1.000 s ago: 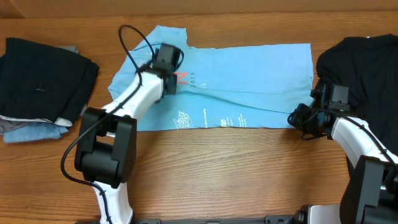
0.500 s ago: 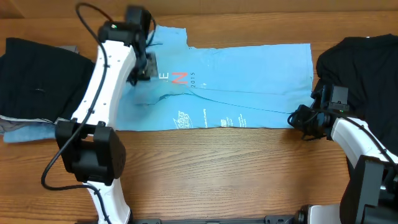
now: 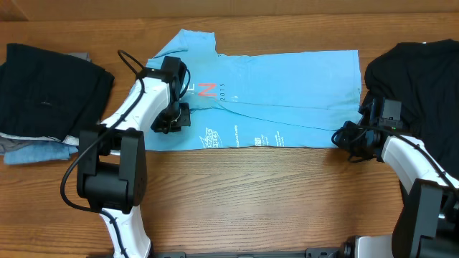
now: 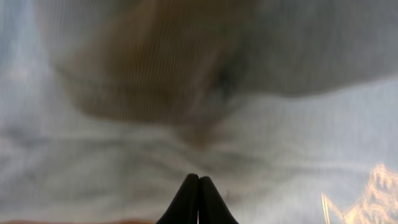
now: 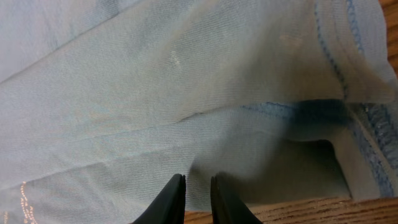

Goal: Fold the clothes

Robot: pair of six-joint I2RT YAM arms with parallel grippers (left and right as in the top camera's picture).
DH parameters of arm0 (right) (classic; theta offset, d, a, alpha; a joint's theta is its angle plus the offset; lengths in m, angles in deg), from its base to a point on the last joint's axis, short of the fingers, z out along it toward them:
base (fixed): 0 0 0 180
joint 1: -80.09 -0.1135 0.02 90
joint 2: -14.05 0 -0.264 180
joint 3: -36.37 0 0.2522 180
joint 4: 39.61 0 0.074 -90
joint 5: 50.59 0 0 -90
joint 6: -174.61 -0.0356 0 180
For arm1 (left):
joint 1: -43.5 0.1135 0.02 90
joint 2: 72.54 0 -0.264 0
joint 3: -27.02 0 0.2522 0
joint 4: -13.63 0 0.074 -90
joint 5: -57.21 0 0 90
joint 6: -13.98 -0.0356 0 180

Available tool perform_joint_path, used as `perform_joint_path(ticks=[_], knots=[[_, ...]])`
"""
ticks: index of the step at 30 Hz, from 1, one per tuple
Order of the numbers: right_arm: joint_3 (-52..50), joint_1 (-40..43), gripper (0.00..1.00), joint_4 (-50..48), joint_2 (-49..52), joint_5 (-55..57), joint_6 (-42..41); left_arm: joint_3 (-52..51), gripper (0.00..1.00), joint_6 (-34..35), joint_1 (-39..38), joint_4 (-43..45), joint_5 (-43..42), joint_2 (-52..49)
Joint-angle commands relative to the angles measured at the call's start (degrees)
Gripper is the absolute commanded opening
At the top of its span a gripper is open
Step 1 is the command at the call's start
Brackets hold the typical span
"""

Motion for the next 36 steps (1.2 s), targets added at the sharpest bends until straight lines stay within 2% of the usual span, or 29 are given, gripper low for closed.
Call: perform_joint_path(ticks=[1,9,15,21,26,30,31,36], knots=[[-0.31,-0.26,0.18,-0.22,0.28,0.24,0.0,-3.21,0.04,0.92,-0.13,3.32,2.58,-0.22],[-0.31,-0.26,0.18,-0.13,0.28,0.7,0.0,-9.35,0.04,0.7,-0.11,14.99,3.87,-0.22],[-0.31,-0.26,0.18,0.04,0.28,0.7,0.0,-10.29,0.04,-2.51,-0.11,26.32,4.79,-0.24],[-0.31,-0.26,0.18,0.31,0.28,1.79,0.0,-10.27,0.04,-3.39,-0.02,34.69,4.63,-5.03],[-0.31,-0.26,0.18,0.5,0.26,3.04,0.0,-10.21,0.06,-3.52,0.09,28.39,7.19,-5.99],[-0.31,-0.26,0.18,0.94,0.28,3.23,0.0,-8.41,0.1,2.03,0.63,15.21,7.76,-4.13],[-0.31,-0.26,0.18,1.11,0.28,3.26,0.0,-7.23,0.14,4.39,1.05,8.94,7.65,-4.09],[-0.31,-0.24,0.19,3.17,0.26,5.25,-0.04,-6.99,0.19,5.9,2.54,-1.51,7.72,-4.11]])
